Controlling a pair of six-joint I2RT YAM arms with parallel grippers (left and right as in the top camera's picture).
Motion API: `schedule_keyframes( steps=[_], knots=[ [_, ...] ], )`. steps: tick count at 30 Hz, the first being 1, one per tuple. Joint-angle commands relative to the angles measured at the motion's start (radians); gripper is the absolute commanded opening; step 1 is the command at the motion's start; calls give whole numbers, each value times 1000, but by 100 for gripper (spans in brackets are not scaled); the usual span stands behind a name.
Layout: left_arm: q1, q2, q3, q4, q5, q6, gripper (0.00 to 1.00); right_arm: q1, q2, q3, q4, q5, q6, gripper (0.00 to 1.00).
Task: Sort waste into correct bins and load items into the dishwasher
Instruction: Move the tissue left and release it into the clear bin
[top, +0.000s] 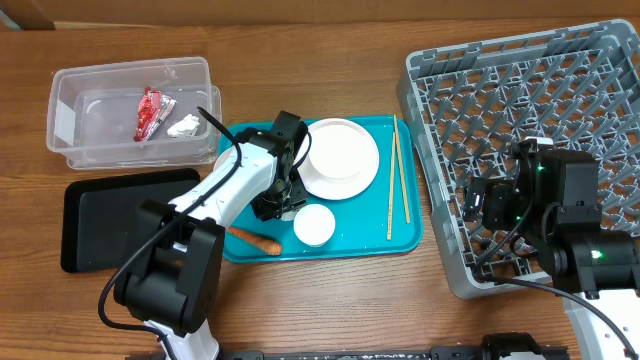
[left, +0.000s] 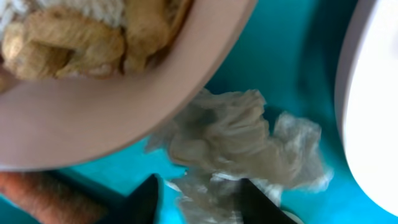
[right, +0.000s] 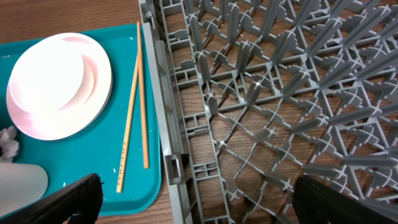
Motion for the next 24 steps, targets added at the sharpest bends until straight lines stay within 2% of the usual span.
schedule_keyframes(
  steps=[1,3,7,15,20,24],
  knots=[
    [1,10,-16,11,-13,1,22,-4,-13,32,4,5,8,100],
    [1,10,-16,21,-10,3,4,-4,-13,32,4,5,8,100],
    [1,7,3,11,-5,42,4,-4,-13,32,4,5,8,100],
    [12,-91,182,-148,-16,180,4,-4,-13,32,4,5,8,100],
    [99,-192,325,-198,-100,200,4,-4,-13,32,4,5,8,100],
    [217,-243,402,-173,-192,232,4,-4,-13,32,5,5,8,100]
  ],
)
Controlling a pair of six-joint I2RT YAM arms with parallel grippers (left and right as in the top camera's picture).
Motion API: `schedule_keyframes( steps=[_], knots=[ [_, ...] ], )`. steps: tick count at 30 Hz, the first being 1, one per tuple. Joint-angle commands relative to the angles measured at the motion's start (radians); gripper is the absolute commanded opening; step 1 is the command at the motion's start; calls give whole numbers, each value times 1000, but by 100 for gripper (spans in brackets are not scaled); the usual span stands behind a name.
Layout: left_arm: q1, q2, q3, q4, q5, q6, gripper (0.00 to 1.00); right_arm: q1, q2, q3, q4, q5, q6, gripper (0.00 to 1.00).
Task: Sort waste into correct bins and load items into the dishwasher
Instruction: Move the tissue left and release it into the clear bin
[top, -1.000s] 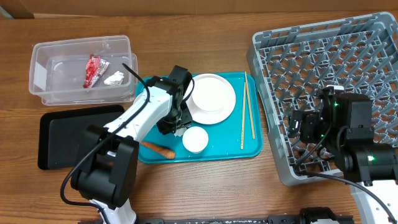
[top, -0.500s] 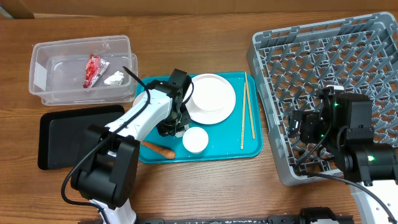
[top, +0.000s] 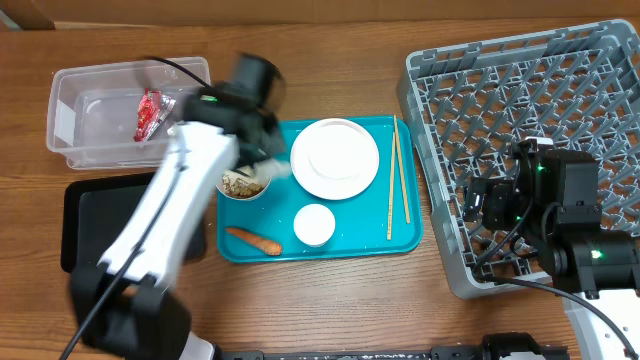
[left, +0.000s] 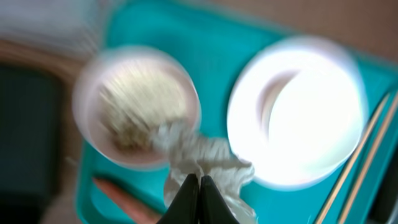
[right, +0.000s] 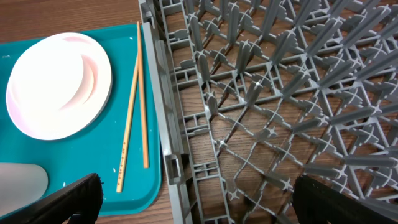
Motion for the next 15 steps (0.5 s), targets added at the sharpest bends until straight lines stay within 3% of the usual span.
schedule_keyframes(
  steps=[1,10,12,13,15],
  knots=[
    [108,-53,64,24,-132,51,4,-4,-13,32,5,5,8,100],
    [352,-3,69,219,-167,95,5,-4,-13,32,4,5,8,100],
    [376,19,69,249,-167,95,27,-4,-13,32,4,5,8,100],
    [385,29,69,267,-167,100,45,-4,-13,32,4,5,8,100],
    [395,37,69,299,-156,130,61,-4,-13,32,4,5,8,100]
  ],
)
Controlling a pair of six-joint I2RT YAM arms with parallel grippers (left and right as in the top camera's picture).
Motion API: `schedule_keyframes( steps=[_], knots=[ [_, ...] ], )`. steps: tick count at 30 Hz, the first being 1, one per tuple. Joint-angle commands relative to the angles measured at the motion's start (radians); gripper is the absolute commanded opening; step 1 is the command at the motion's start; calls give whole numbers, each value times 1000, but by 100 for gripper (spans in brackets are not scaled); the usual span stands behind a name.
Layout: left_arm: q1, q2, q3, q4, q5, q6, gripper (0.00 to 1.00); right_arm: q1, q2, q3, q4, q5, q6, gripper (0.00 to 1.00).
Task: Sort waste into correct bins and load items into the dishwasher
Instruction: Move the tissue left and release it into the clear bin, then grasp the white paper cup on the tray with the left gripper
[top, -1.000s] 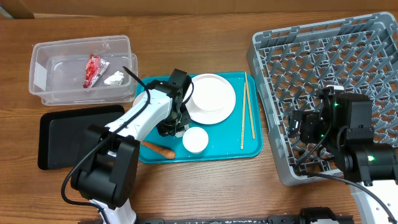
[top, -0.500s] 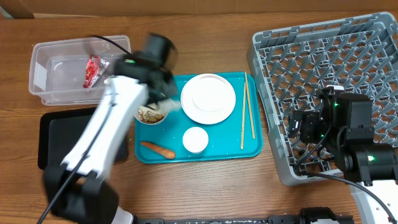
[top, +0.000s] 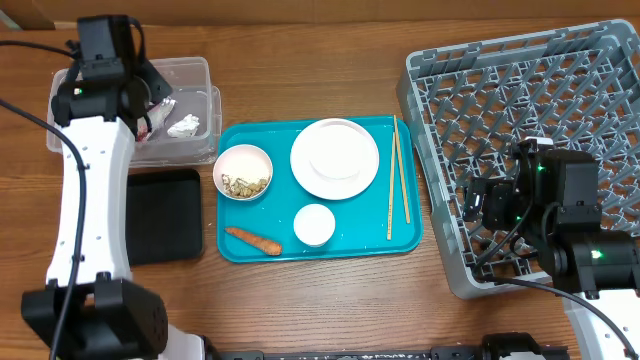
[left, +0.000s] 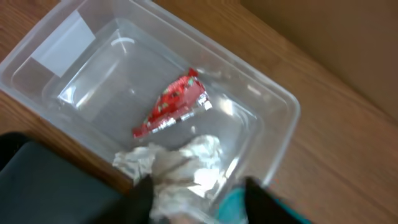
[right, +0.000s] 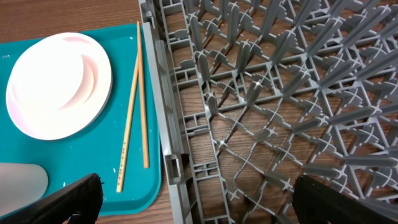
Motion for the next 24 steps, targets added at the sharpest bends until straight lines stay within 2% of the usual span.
schedule_keyframes(
  steps=[1,3,7,14,18,24],
  knots=[
    [11,21,6,36,6,61,66,-4,-13,32,4,5,7,100],
    [11,16,16,41,34,103,70,-4,-13,32,4,5,7,100],
    [-19,0,54,-21,174,183,70,-4,-13,32,5,5,7,100],
    [-180,-21,55,-266,481,396,71,-4,-13,32,5,5,7,100],
    [-303,-21,26,-421,505,472,73,-4,-13,32,5,5,7,100],
    [-454,-21,-101,-459,493,489,77,-4,-13,32,4,5,7,100]
  ],
)
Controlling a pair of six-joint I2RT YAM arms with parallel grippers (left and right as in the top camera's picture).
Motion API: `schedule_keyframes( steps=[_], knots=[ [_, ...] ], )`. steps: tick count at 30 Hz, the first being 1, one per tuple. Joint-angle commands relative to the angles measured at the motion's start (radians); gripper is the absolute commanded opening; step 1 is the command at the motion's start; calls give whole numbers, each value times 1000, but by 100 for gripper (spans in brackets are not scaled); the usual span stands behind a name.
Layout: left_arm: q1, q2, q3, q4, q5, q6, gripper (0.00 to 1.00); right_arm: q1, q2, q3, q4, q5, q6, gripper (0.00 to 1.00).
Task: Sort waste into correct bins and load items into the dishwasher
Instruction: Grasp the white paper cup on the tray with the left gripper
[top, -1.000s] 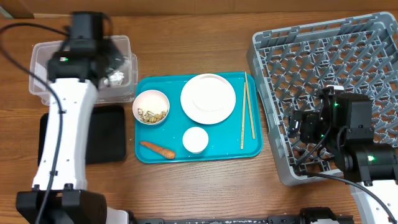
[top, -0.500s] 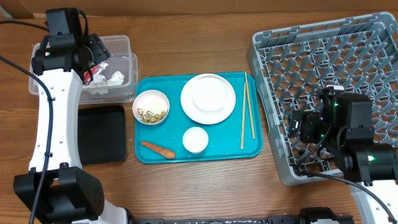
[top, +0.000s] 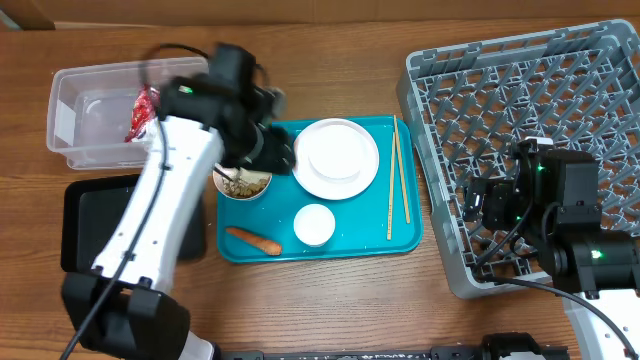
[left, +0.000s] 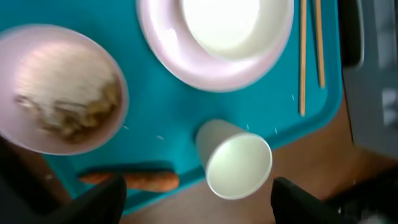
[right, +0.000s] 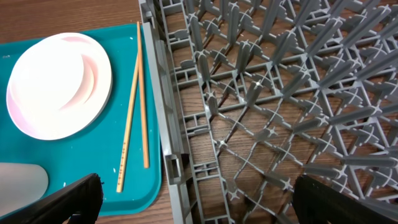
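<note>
My left gripper (left: 199, 208) hangs open and empty over the teal tray (top: 370, 235), seen blurred in the overhead view as left gripper (top: 268, 150). Below it lie a bowl of food scraps (left: 59, 87), a white plate (left: 217, 31), a white cup (left: 239, 165), a carrot (left: 134, 180) and chopsticks (left: 308, 56). The clear bin (top: 75, 125) holds a red wrapper (top: 140, 110); my arm hides part of it. My right gripper (right: 196, 205) stands open over the grey dish rack (right: 261, 93).
A black tray (top: 95, 225) lies at the front left, partly under my left arm. The dish rack (top: 520, 100) fills the right side, its wall next to the teal tray's right edge. Bare wood table (top: 330, 300) runs along the front.
My left gripper was over the clear bin with the crumpled tissue between its fingers. Now it is over the teal tray, open, with no tissue. The right arm has not moved.
First my left gripper stood open around a crumpled tissue on the tray between bowl and plate. Then it was shut on the tissue above the tray, then at the clear bin. Now it is over the tray again, empty. The right arm stayed at the rack.
</note>
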Motion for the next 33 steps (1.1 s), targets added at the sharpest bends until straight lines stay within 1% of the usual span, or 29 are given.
schedule_keyframes(
  steps=[1,4,9,11,13,15,17,19,21,22,25,28,30,31,33],
  knots=[
    [-54,-22,-87,1,15,39,76,-4,-13,32,4,5,8,100],
    [-82,-22,-160,22,21,19,76,-4,-13,32,4,5,8,100],
    [-116,-22,-280,99,39,13,76,-4,-13,32,4,5,8,100],
    [-124,-22,-331,153,38,4,73,-4,-13,32,4,5,8,100],
    [-126,-21,-379,216,38,-11,68,-4,-13,32,4,5,8,100],
    [-126,-21,-426,273,36,-19,58,-4,-13,32,4,5,8,100],
    [-126,-21,-460,309,35,-25,43,-4,-13,32,2,5,8,100],
    [-126,-21,-476,330,35,-43,25,-4,-13,32,0,5,8,100],
    [-126,-21,-476,339,35,-45,13,-4,-13,32,1,5,8,100],
    [-125,-22,-475,343,35,-51,4,-4,-13,32,1,5,8,100],
    [-118,-22,-452,343,39,-68,4,-4,-13,32,2,5,8,100],
    [-89,-24,-372,321,62,-68,4,-4,-13,32,12,13,8,100],
    [-54,-24,-305,321,151,-68,4,-5,-13,32,29,55,34,100],
    [-33,-24,-273,329,224,-69,4,-8,-13,32,46,88,71,100],
    [19,-23,-221,380,417,-96,4,-21,-10,32,104,123,136,100]
  ],
)
